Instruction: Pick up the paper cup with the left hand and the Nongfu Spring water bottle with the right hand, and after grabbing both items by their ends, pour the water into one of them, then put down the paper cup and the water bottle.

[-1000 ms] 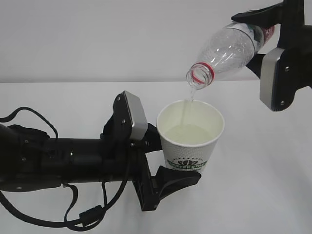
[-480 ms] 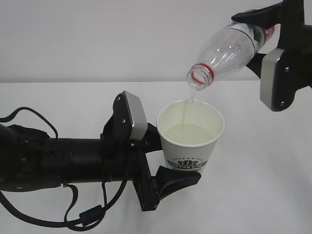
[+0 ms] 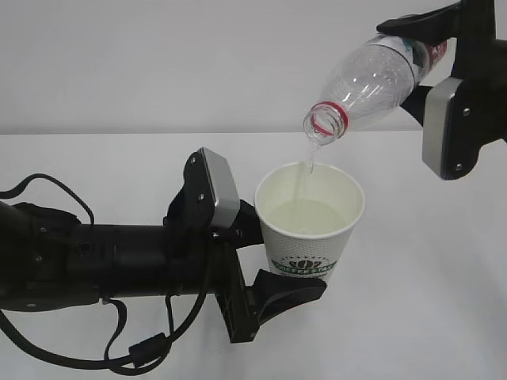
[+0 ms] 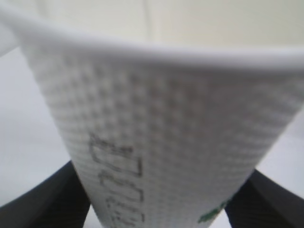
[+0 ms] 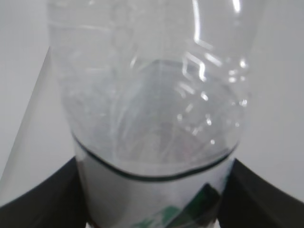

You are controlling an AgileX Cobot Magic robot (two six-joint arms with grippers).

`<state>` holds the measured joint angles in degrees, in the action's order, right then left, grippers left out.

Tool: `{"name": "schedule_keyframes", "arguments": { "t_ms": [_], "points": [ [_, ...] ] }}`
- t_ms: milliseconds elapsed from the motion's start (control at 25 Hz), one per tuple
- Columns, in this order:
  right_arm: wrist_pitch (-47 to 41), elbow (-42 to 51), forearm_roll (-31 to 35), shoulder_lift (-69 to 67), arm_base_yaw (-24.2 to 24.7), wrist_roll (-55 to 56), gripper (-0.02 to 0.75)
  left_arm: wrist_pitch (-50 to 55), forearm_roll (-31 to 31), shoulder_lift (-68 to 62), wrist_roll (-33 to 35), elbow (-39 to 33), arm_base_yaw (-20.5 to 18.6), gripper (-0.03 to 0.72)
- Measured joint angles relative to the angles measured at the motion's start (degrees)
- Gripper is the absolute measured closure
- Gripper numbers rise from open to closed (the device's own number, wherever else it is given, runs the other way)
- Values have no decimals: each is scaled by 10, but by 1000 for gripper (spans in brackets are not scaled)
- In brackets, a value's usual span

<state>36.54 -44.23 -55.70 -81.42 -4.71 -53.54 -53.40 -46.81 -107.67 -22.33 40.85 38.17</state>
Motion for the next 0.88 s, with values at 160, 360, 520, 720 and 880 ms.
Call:
{"name": "schedule_keyframes", "arguments": {
  "t_ms": [160,360,520,720,880],
  "points": [
    [0,0,4,0,0,-3,209,0,0,0,0,0,0,99],
    [0,0,7,0,0,-3,210,0,0,0,0,0,0,99],
    [0,0,8,0,0,-4,209,0,0,0,0,0,0,99],
    [6,0,10,0,0,-11,209,0,0,0,0,0,0,99],
    [8,0,12,0,0,-13,209,0,0,0,0,0,0,99]
  ]
}}
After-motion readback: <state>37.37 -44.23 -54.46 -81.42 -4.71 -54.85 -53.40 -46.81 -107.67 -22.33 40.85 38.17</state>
